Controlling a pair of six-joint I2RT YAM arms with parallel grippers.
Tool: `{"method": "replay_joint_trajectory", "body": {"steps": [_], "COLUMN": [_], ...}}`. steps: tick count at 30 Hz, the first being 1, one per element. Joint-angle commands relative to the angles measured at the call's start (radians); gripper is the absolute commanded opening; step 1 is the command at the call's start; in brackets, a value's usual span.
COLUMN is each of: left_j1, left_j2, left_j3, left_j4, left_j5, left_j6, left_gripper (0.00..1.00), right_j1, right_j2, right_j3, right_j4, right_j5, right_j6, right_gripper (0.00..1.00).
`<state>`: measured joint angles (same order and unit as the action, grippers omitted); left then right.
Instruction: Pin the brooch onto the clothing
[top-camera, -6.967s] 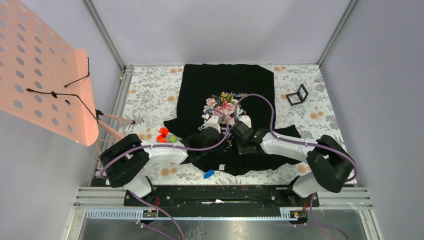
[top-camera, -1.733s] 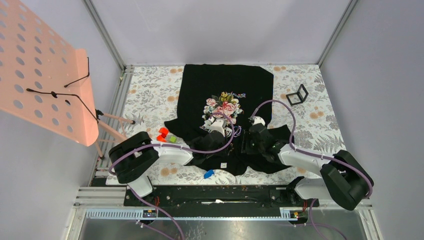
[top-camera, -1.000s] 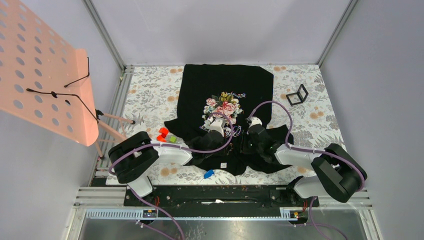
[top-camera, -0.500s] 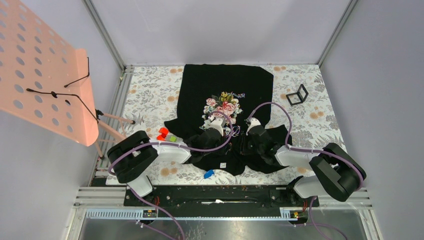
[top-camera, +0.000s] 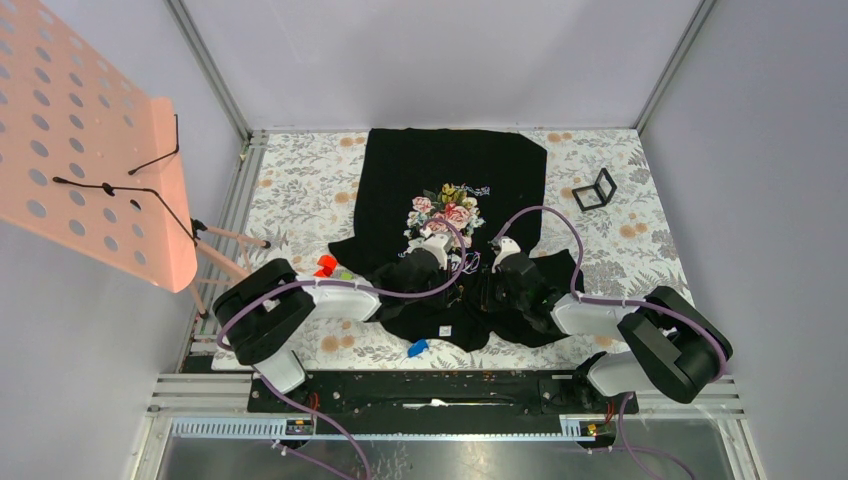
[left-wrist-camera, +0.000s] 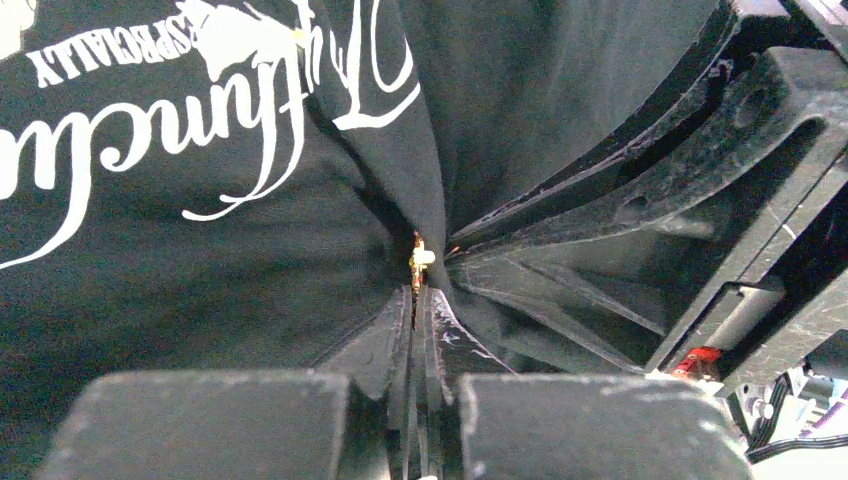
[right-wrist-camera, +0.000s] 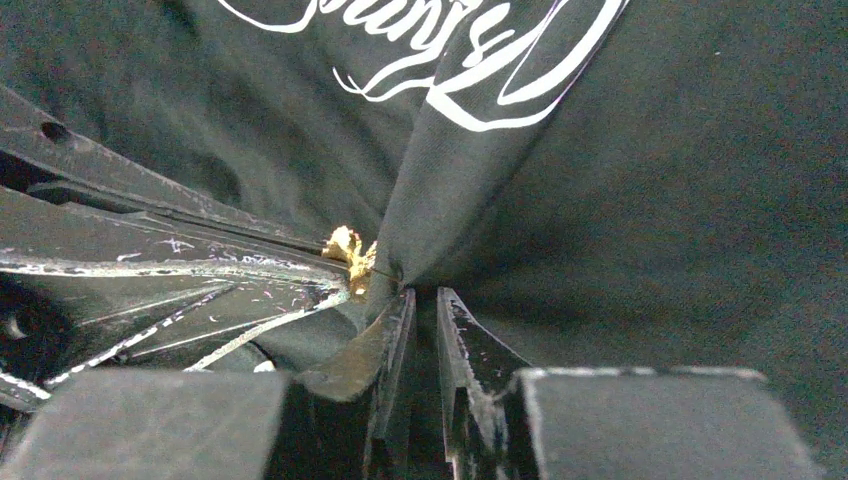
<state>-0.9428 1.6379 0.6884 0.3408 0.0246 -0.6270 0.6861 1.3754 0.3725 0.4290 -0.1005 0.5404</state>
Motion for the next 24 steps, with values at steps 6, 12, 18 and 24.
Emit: {"method": "replay_joint_trajectory", "body": {"steps": [6,12,18,24], "left_j1": [0.017,0.026,0.028,0.032], "left_j2": [0.014,0.017,0.013,0.016], "left_j3": [0.039,0.039,0.035,0.039], "left_j4": [0.004,0.006,0.002,-0.002], "left_j5": [0.089,0.114,0.114,0.126], "left_j6": [0.038,0.049,0.06,0.068], "left_gripper": [0.0,0.0,0.0,0.0], "right_j1": [0.0,0.0,0.0,0.001], "right_j2": [-0.015,-0.023,-0.026,-0.02], "right_j3": [-0.012,-0.016,-0.013,-0.002], "right_j4": [0.053,0.058,0.057,0.06], "right_j5": [-0.044,-0.035,-0.027,-0.037], "right_j6": [-0.041,-0.056,-0.072,-0.09], "right_gripper": [0.18,0.18,0.19,0.2]}}
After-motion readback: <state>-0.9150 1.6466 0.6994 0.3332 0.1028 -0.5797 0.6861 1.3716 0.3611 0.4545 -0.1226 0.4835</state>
